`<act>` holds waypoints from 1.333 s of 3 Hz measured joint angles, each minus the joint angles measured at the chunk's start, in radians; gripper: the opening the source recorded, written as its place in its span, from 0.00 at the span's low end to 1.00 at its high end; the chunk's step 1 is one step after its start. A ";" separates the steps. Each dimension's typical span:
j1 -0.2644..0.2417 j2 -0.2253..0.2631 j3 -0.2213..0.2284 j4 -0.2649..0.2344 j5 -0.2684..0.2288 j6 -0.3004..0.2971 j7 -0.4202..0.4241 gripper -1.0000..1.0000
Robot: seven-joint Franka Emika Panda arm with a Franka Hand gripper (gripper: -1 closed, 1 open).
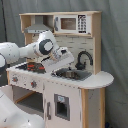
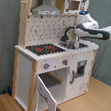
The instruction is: Play with the kitchen
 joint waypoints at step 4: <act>-0.255 -0.001 0.254 0.178 -0.001 -0.041 -0.001 1.00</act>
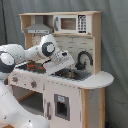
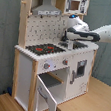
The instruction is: Play with the kitchen
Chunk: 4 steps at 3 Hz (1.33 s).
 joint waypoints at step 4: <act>-0.005 0.002 -0.023 0.132 0.002 -0.164 -0.032 0.00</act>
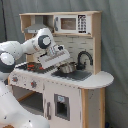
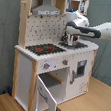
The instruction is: Play with the kitchen
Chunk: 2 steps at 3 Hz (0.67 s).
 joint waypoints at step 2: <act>0.084 0.004 -0.025 0.116 0.020 -0.111 0.023 0.00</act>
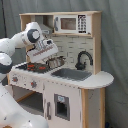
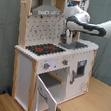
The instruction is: Play with the kitchen
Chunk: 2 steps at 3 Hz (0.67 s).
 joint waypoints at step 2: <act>0.012 0.000 0.118 0.132 0.060 0.041 0.031 0.00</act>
